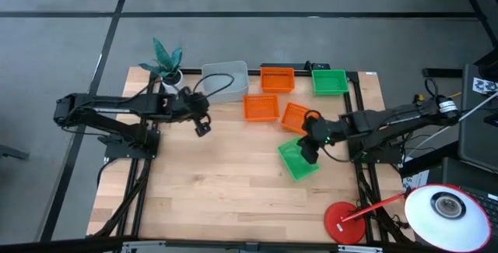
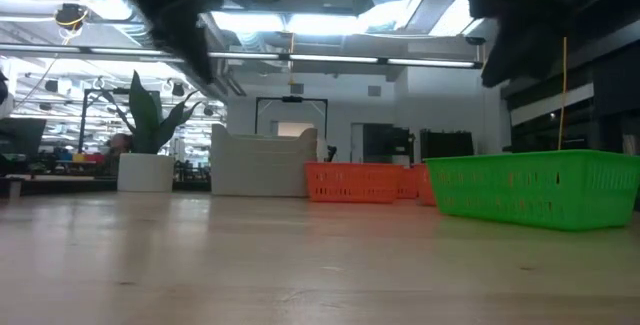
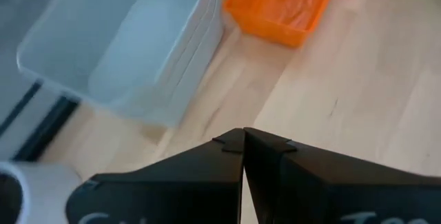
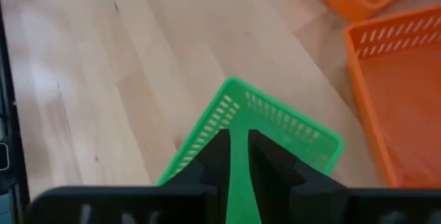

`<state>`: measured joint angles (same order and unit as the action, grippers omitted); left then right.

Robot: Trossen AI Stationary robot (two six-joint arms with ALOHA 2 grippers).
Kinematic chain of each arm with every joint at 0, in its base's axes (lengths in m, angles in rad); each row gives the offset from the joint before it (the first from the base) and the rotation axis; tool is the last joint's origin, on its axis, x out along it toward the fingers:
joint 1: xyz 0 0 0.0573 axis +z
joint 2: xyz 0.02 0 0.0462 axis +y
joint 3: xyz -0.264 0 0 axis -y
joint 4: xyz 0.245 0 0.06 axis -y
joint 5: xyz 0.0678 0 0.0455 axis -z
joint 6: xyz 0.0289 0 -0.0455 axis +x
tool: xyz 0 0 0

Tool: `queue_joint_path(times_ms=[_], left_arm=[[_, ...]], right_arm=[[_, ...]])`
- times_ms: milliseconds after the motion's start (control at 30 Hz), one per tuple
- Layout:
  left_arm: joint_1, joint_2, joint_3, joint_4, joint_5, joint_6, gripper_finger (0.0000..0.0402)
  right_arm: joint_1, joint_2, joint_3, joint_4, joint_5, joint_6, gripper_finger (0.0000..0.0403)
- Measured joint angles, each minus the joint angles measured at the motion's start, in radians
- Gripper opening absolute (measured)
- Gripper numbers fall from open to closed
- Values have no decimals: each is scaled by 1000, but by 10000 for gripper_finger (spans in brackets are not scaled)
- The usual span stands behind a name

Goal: Stack baskets by color
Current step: Adjust the stacked gray bins

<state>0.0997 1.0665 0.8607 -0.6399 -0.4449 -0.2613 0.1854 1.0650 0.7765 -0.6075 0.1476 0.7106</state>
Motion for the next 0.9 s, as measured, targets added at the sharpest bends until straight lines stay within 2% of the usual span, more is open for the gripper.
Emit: queue_joint_path(times_ms=[133, 400, 500, 567, 667, 800, 900], left_arm=[[-23, -141, -158, 103, -12, -105, 0], [-99, -411, -530, 616, 22, -115, 0], [-87, -438, -600, 703, -4, -173, 0], [-50, -412, -613, 697, 7, -231, 0], [27, -304, -606, 741, 82, -238, 0], [154, -141, -542, 815, 190, -155, 0], [250, 7, -470, 808, 249, -100, 0]], right_arm=[[91, -11, 0, -36, 92, 41, 53], [151, -14, -1, -61, 154, 48, 53], [151, -14, -1, -58, 160, 44, 53], [149, -14, -1, -57, 168, 29, 53], [133, -14, -1, -49, 192, 0, 53], [108, -14, -1, -31, 195, -3, 53], [97, -14, -1, -15, 195, -3, 53]])
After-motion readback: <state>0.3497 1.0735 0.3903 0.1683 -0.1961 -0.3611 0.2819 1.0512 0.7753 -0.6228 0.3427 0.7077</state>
